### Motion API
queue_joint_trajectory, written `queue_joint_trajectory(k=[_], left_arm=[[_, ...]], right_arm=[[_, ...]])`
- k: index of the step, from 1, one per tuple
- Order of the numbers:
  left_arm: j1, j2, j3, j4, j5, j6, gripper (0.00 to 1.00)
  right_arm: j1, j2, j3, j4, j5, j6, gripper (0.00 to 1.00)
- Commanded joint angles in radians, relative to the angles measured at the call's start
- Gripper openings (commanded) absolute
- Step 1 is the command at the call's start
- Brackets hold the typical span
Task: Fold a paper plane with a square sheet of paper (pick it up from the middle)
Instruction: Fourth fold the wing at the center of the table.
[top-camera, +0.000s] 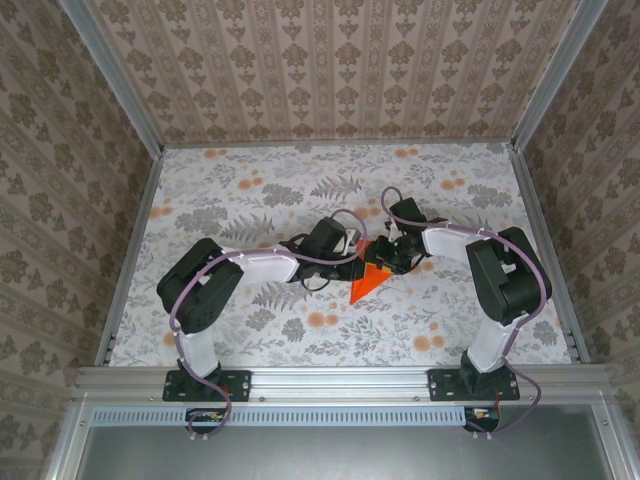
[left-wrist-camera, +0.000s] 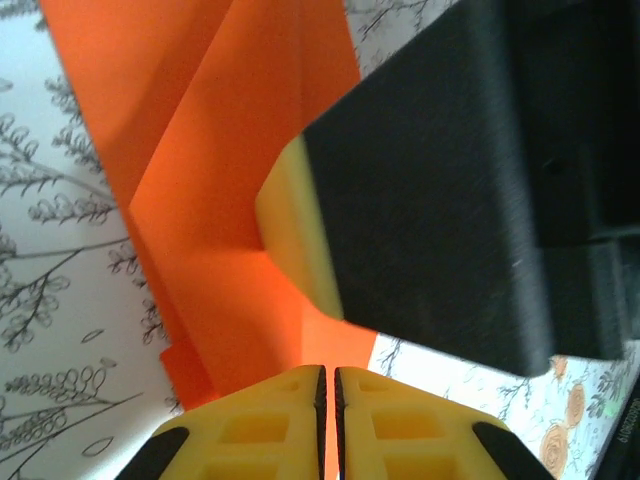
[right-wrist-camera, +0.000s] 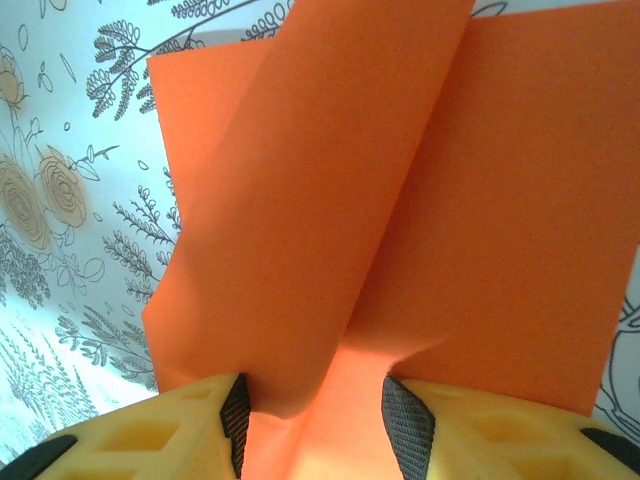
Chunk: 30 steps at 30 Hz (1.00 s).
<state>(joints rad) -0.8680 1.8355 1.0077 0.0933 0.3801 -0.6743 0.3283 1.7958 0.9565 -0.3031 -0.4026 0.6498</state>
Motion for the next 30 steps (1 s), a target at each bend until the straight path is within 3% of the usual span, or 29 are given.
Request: queue_joint_trajectory(k=[1, 14, 30], left_arm=[[0.005, 0.014, 0.027, -0.018, -0.001, 0.008, 0.12], [0.006, 0.048, 0.025, -0.052, -0.029, 0.013, 0.04], [0.009, 0.071, 0.028, -0.068, -0.050, 0.011, 0.02]], right_arm=[[0.006, 0.137, -0.074, -0.118, 0.215, -0.014, 0.48], [0.015, 0.159, -0.074, -0.122, 0.248, -0.019, 0.48], [0.046, 0.212, -0.058, -0.143, 0.304, -0.009, 0.47]])
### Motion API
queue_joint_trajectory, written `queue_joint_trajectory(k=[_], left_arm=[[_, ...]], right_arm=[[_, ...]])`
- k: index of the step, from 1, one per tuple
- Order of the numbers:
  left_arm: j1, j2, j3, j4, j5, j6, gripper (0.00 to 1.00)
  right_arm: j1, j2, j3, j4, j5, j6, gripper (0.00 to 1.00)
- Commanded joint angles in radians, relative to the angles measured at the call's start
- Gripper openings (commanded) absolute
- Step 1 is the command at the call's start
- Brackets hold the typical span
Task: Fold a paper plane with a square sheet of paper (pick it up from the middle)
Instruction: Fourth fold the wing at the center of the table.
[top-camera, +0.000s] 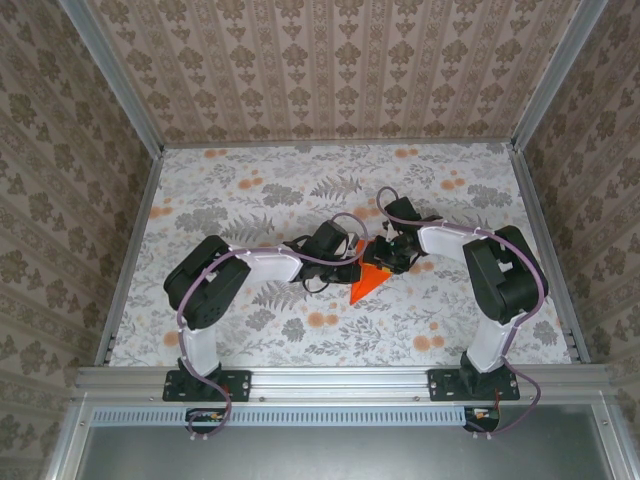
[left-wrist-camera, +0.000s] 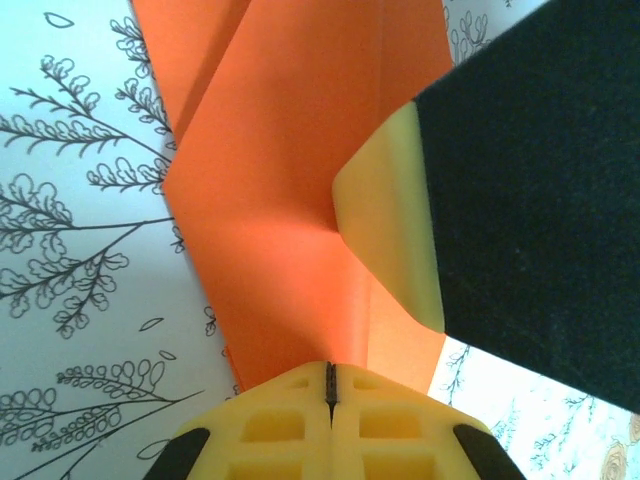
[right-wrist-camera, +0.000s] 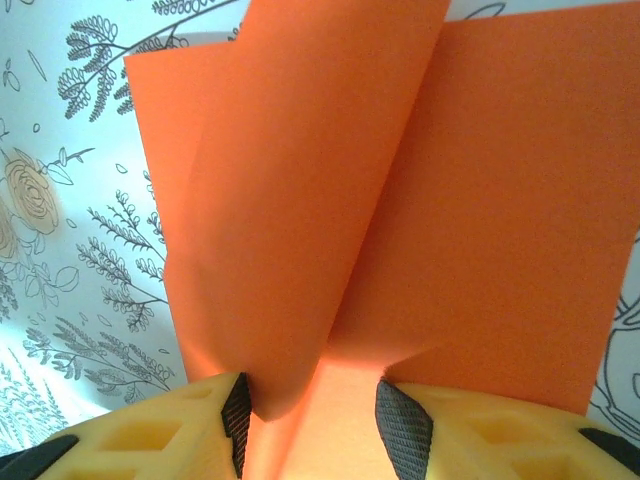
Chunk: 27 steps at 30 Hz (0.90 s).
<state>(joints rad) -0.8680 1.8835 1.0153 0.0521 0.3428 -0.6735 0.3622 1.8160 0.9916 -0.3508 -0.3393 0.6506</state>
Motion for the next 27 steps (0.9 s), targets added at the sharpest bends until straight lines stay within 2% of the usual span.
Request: queue_joint_trajectory(k=[1, 18, 23, 27], left_arm=[[0.009, 0.025, 0.018, -0.027, -0.014, 0.010, 0.02], [0.006, 0.059, 0.010, -0.049, -0.011, 0.009, 0.00], [0.006, 0.063, 0.007, -0.082, -0.014, 0.018, 0.00], [0.006, 0.072, 0.011, -0.114, -0.005, 0.036, 0.00]], right_arm=[[0.013, 0.193, -0.093, -0.096, 0.242, -0.010, 0.47], [0.024, 0.198, -0.095, -0.102, 0.258, 0.004, 0.44], [0.024, 0.166, -0.091, -0.099, 0.221, 0.011, 0.43], [0.020, 0.080, -0.069, -0.106, 0.163, 0.015, 0.43]])
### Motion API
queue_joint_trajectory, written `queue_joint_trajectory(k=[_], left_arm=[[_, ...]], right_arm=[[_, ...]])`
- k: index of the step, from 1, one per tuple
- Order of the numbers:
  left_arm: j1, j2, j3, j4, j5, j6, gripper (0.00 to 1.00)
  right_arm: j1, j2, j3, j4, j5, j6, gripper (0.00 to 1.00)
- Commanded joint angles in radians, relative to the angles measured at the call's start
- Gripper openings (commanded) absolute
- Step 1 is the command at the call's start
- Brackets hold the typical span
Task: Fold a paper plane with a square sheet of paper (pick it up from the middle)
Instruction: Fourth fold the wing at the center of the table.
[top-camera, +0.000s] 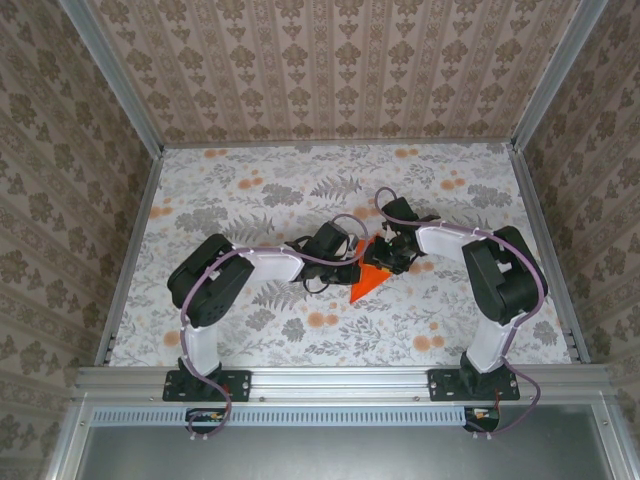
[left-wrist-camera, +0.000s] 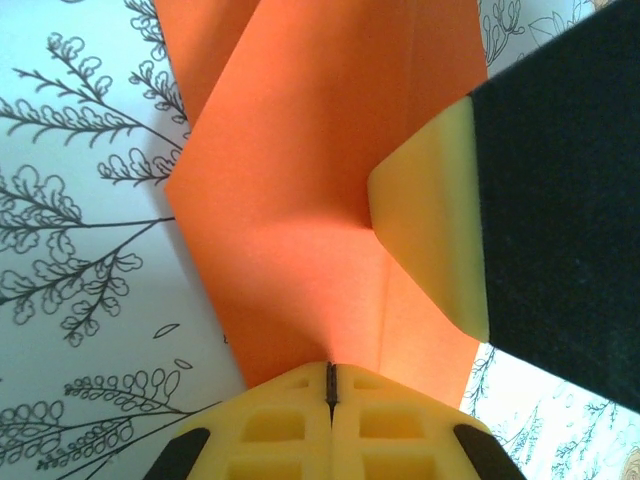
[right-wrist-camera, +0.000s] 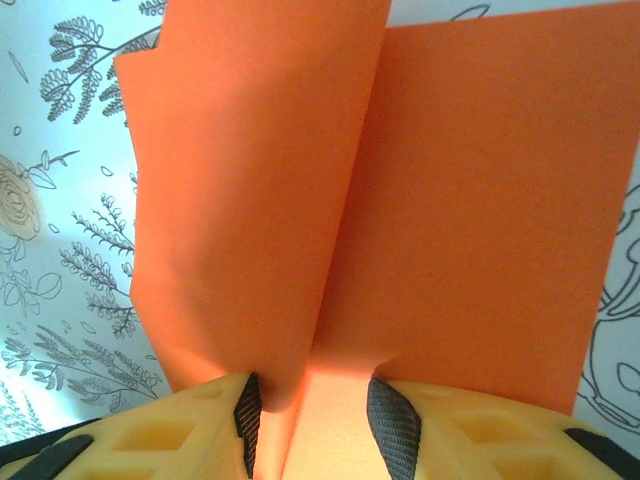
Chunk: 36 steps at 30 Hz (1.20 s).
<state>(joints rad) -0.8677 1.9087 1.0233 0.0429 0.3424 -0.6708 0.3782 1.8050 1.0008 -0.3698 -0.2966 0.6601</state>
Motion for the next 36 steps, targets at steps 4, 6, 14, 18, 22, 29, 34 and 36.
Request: queue_joint_trajectory(k=[4, 6, 14, 18, 22, 29, 34, 36], left_arm=[[0.006, 0.059, 0.006, -0.134, 0.009, 0.060, 0.00], [0.006, 0.064, 0.009, -0.148, 0.018, 0.075, 0.00], [0.007, 0.053, 0.019, -0.181, 0.020, 0.124, 0.00], [0.007, 0.055, 0.025, -0.188, 0.024, 0.148, 0.00], [0.008, 0.056, 0.029, -0.195, 0.023, 0.161, 0.00], [0.009, 0.057, 0.022, -0.183, 0.026, 0.153, 0.00], [0.010, 0.055, 0.022, -0.189, 0.023, 0.152, 0.00], [0.010, 0.052, 0.019, -0.190, 0.026, 0.155, 0.00]], right_arm=[[-0.008, -0.031, -0.052, -0.075, 0.035, -0.001, 0.43], [-0.017, -0.087, -0.040, -0.057, -0.022, -0.020, 0.45], [-0.033, -0.212, -0.036, -0.028, -0.074, -0.064, 0.45], [-0.033, -0.175, -0.053, 0.042, -0.172, -0.060, 0.30], [-0.033, -0.120, -0.055, 0.100, -0.231, -0.047, 0.18], [-0.033, -0.043, -0.041, 0.163, -0.279, -0.029, 0.14], [-0.035, 0.001, -0.043, 0.160, -0.255, -0.038, 0.13], [-0.043, 0.005, -0.047, 0.149, -0.228, -0.046, 0.13]])
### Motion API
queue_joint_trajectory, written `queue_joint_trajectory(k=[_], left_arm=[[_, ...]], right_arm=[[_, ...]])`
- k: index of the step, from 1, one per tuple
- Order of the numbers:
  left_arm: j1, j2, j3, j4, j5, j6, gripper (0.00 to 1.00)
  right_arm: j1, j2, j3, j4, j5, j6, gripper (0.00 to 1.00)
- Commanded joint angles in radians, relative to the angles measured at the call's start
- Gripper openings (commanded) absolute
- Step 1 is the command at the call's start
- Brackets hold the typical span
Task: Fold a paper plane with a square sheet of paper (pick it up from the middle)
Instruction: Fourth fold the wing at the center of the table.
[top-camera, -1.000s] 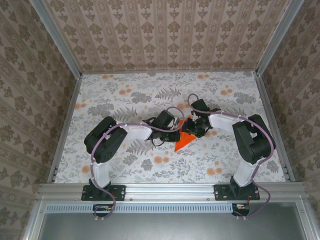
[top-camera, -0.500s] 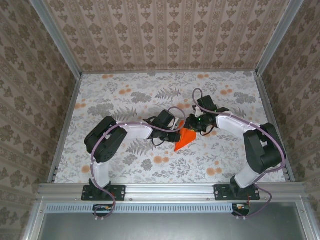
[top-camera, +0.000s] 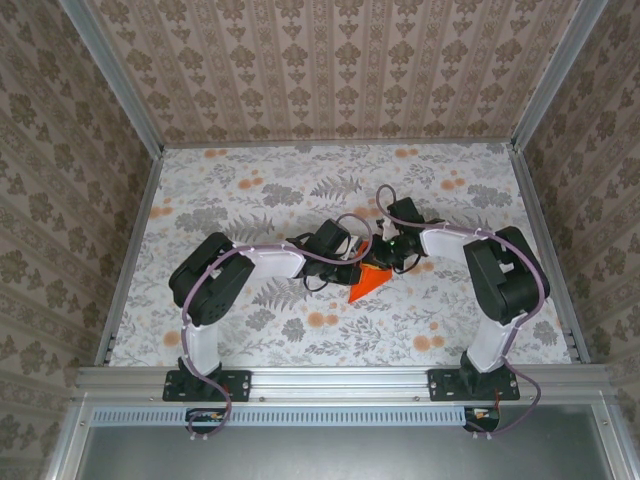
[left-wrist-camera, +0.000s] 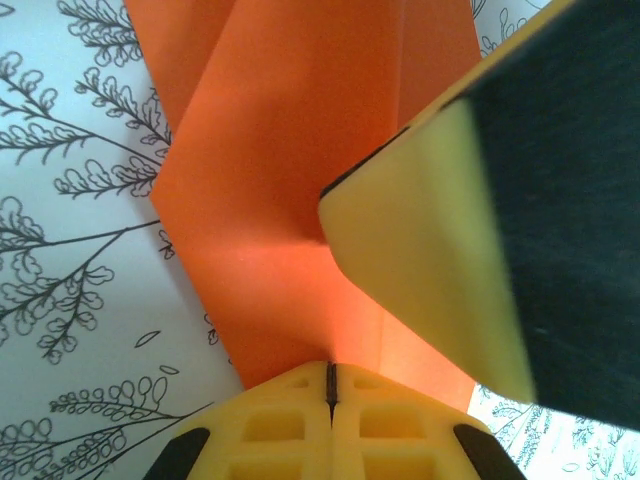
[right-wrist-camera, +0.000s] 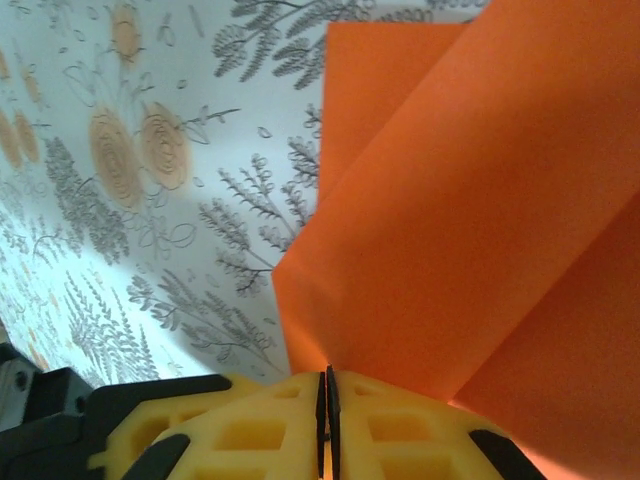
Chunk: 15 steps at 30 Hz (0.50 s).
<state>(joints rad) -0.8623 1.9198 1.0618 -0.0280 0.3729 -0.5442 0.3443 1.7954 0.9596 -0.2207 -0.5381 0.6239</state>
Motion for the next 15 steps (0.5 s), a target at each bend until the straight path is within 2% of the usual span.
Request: queue_joint_trajectory(k=[1, 6, 15], left_arm=[[0.005, 0.039, -0.019, -0.118, -0.004, 0.030, 0.00], [0.006, 0.036, -0.024, -0.115, 0.012, 0.044, 0.00], [0.008, 0.031, -0.022, -0.107, 0.031, 0.047, 0.00]], right_arm=[[-0.015, 0.015, -0.010, 0.000, 0.023, -0.013, 0.13], [-0.045, 0.023, -0.039, -0.006, 0.073, -0.018, 0.13], [-0.069, 0.052, -0.069, 0.014, 0.073, -0.010, 0.12]])
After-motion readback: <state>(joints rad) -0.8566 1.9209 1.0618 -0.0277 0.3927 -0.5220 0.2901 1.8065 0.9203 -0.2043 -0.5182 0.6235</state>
